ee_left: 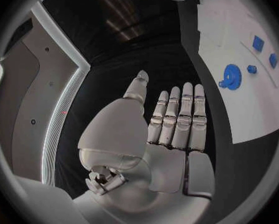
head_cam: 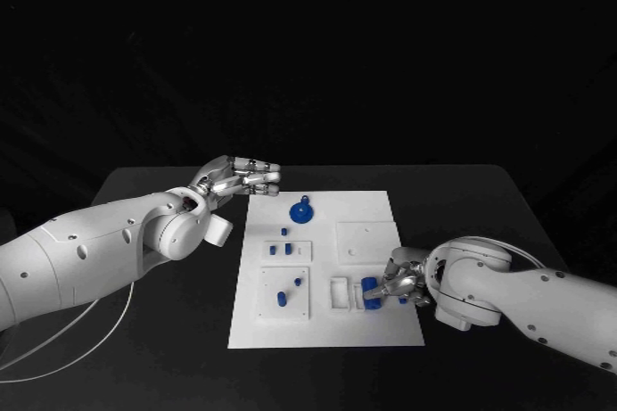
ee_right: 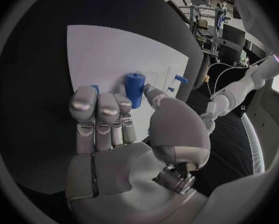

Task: Assemble the parts on the task board

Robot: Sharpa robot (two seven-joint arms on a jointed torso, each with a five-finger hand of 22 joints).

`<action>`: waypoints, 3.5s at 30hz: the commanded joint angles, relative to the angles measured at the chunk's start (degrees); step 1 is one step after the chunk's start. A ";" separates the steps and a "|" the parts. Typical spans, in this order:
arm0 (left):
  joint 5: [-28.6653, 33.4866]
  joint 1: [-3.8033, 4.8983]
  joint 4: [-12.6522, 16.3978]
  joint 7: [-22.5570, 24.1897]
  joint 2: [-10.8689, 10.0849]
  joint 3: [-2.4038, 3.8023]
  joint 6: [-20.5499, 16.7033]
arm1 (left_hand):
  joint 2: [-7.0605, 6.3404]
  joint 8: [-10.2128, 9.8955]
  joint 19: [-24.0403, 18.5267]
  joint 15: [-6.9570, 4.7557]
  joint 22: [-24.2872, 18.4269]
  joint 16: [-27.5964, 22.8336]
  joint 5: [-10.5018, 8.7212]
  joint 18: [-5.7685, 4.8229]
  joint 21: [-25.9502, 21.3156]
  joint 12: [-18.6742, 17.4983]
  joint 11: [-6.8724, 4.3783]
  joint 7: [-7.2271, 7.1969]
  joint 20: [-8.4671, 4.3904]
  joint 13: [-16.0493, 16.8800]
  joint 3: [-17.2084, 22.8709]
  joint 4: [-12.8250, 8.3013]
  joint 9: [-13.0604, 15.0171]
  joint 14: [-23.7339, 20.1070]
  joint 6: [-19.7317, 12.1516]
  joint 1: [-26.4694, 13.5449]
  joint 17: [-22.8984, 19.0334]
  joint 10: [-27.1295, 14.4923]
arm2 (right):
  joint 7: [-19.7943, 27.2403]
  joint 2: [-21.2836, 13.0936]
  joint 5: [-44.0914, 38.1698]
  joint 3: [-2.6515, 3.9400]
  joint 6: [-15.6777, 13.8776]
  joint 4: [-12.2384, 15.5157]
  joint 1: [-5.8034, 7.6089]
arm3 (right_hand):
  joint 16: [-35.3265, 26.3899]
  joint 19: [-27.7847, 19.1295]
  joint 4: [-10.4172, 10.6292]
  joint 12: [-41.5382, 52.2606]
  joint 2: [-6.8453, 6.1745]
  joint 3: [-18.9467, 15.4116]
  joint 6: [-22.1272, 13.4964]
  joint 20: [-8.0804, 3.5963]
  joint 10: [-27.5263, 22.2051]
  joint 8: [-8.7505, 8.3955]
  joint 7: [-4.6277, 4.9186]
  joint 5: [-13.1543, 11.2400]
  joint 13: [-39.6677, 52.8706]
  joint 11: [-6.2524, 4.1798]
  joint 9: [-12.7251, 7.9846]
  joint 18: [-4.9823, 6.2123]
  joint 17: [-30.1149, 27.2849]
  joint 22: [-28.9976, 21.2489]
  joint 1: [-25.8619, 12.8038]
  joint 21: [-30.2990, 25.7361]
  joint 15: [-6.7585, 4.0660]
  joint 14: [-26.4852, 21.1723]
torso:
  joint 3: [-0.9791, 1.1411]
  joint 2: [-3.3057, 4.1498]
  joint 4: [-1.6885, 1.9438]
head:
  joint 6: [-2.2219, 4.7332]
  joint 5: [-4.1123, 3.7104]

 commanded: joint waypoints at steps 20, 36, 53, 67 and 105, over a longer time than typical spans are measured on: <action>0.01 -0.03 0.11 -0.77 0.29 0.01 1.64 | -1.63 0.44 -0.33 0.18 -0.53 -0.13 -0.57 0.00 0.57 -0.17 0.49 0.83 0.26 0.03 0.59 1.80 0.04 -0.48 -0.55 -0.07 -0.02 -0.57 | -1.87 3.91 -2.90 -1.98 -2.10 -3.27 -0.39 | -0.28 2.78 -4.81 -0.63 1.05 1.52 -0.45 0.28 -0.32 -0.39 0.24 2.49 0.01 0.14 -1.13 -0.52 0.08 6.36 2.47 0.03 0.00 0.28 | -0.08 0.02 -0.11 | 0.13 0.22; -0.17 -0.03 -0.12 -1.77 0.26 0.00 2.27 | -1.46 0.55 -0.25 0.18 -0.68 -0.12 -0.46 0.06 0.72 -0.18 0.58 1.29 0.26 0.03 0.73 1.93 0.05 -0.41 -0.24 0.09 -0.01 -1.03 | -1.35 1.28 4.53 -1.84 -10.09 -0.65 -0.15 | -0.81 2.79 -11.42 -2.78 4.62 3.84 5.65 -0.68 0.41 -0.40 -1.97 1.22 -2.00 -1.30 -1.19 -1.26 -0.07 6.33 2.83 0.01 -0.98 0.34 | -0.04 0.01 -0.13 | 0.01 0.56; -0.35 -0.02 -0.33 -2.25 0.53 -0.03 3.31 | -2.75 0.55 -0.27 0.19 -1.03 -0.12 -0.77 0.06 0.88 -0.09 0.70 1.77 0.27 0.04 1.38 3.94 0.06 -0.34 -0.15 -0.41 -0.02 -1.58 | -1.49 1.16 9.92 -0.65 -9.29 2.89 1.45 | -0.19 2.70 -9.96 -2.76 5.39 1.63 7.01 -0.68 0.69 -0.37 -2.52 -0.72 -2.21 -1.53 -0.35 -1.58 0.73 6.46 2.07 0.64 -0.93 0.45 | -0.12 0.02 -0.10 | -0.20 0.71; -0.38 -0.02 -0.42 -2.57 0.70 -0.06 3.60 | -2.97 0.52 -0.28 0.21 -1.19 -0.12 -1.24 0.08 0.96 -0.09 0.71 1.91 0.30 0.04 1.34 5.11 0.05 -0.39 0.05 -0.89 -0.01 -1.66 | -1.88 4.19 9.45 -1.51 -6.82 0.42 1.51 | -0.45 2.54 -10.02 -3.04 5.84 0.57 6.97 -0.66 0.53 -0.35 -2.49 -0.23 -2.33 -1.49 -0.26 -1.58 0.83 6.38 1.75 0.39 -0.88 0.44 | -0.14 0.03 -0.07 | -0.41 0.97; -0.47 -0.02 -0.28 -3.82 0.61 -0.09 4.55 | -3.60 0.48 -0.29 0.35 -1.48 -0.13 -1.50 0.24 1.21 -0.11 0.86 2.56 0.41 0.04 1.81 8.57 0.06 -0.83 -0.24 -2.87 -0.02 -2.09 | -1.91 8.02 2.54 -2.52 -5.09 -3.16 1.50 | -1.41 2.52 2.64 -3.98 0.24 -2.02 7.46 -0.82 0.60 -0.32 -2.19 -5.46 -2.59 -1.27 -0.28 -1.73 1.08 6.24 -1.95 -0.45 -0.89 0.47 | -0.09 0.08 -0.16 | -0.52 2.07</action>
